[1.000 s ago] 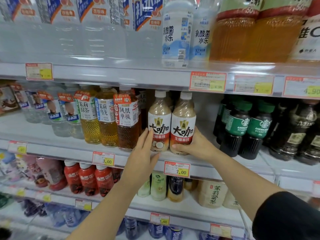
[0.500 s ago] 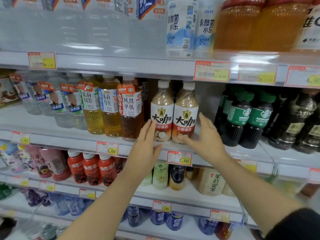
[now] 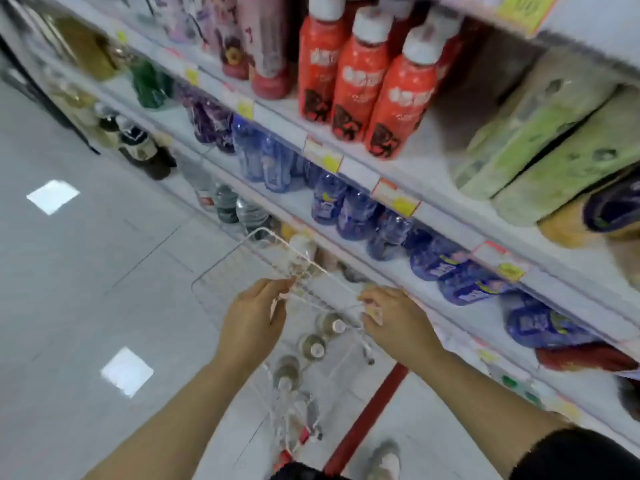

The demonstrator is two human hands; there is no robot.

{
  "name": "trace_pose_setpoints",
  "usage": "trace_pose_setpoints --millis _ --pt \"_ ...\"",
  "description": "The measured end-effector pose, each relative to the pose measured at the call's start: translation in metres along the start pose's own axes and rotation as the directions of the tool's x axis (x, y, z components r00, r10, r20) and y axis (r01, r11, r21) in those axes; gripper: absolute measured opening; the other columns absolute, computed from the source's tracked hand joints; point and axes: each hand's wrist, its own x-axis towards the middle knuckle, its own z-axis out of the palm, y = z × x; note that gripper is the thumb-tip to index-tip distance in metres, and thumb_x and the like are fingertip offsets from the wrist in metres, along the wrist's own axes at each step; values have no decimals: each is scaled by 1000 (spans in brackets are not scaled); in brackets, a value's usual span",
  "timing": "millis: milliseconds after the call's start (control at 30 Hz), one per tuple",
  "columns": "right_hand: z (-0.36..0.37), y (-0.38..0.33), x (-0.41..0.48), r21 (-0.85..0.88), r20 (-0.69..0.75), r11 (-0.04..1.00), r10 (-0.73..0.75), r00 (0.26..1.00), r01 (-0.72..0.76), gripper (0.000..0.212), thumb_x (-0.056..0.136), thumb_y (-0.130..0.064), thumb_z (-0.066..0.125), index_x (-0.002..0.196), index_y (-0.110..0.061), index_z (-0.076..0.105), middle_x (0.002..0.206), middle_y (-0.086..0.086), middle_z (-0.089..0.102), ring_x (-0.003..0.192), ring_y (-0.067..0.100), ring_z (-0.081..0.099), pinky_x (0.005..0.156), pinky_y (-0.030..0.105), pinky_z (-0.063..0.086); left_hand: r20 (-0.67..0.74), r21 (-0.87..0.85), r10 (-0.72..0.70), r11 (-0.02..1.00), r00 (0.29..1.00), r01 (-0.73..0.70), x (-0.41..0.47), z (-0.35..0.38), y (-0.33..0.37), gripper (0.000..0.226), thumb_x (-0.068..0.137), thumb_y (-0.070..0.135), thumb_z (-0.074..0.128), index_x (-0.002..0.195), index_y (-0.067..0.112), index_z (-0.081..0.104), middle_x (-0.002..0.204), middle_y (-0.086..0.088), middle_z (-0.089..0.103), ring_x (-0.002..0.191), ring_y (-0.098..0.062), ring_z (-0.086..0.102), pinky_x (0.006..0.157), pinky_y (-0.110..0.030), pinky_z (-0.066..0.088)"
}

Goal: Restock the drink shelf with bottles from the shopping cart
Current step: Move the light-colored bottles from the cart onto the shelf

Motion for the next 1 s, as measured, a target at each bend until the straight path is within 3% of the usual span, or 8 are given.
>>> trace_pose_setpoints --millis 267,400,533,633,733,800,900,1000 --pt "152 41 69 -117 387 985 160 908 -124 39 87 -17 57 125 -13 51 135 11 41 115 30 50 88 33 44 180 55 -357 934 917 353 -77 78 -125 33 87 5 58 118 15 62 121 -5 62 111 -28 55 94 -30 39" --pt "201 64 101 -265 390 945 285 876 -190 58 83 -20 63 133 -6 37 136 17 35 119 34 45 89 36 41 157 53 -345 938 925 341 -82 108 -148 33 82 3 65 112 16 66 114 -3 64 108 -25 52 92 -26 38" --pt "229 82 120 -291 328 931 312 892 -219 42 84 -16 62 120 -1 47 124 21 45 107 37 52 81 36 42 118 56 -317 948 941 313 -79 123 -156 32 81 5 66 110 18 66 114 -2 64 108 -25 52 91 -27 37" --pt "222 80 122 -174 211 962 246 946 -212 24 85 -17 61 103 -2 57 110 19 52 95 37 56 73 35 41 107 97 -348 936 931 339 -75 121 -153 32 83 8 65 111 22 66 116 -1 63 110 -26 55 103 -44 37" --pt "186 60 115 -30 109 990 141 984 -139 16 78 -14 65 92 -7 64 97 15 60 89 34 58 69 34 42 81 146 -390 915 917 377 -66 111 -142 32 84 12 63 113 25 64 119 2 61 115 -26 55 110 -58 18" --pt "151 42 103 81 63 995 55 996 -60 16 72 -6 69 88 -10 67 90 8 64 84 25 60 71 30 45 88 95 -340 939 936 332 -55 102 -131 35 85 16 63 118 27 60 122 3 59 117 -24 52 112 -53 21" --pt "98 16 88 270 104 962 21 994 -49 22 72 -5 73 91 -16 68 85 -5 67 74 4 61 63 14 47 192 -105 -223 964 956 246 -30 88 -107 54 85 23 66 134 26 46 134 5 49 124 -15 42 106 -25 26" --pt "66 -8 85 467 170 881 -3 985 -77 23 75 -12 73 93 -24 66 91 -5 70 72 0 62 59 10 47 293 -235 -149 946 944 222 -10 78 -86 80 78 38 72 144 29 27 142 14 35 127 -2 31 107 -22 25"
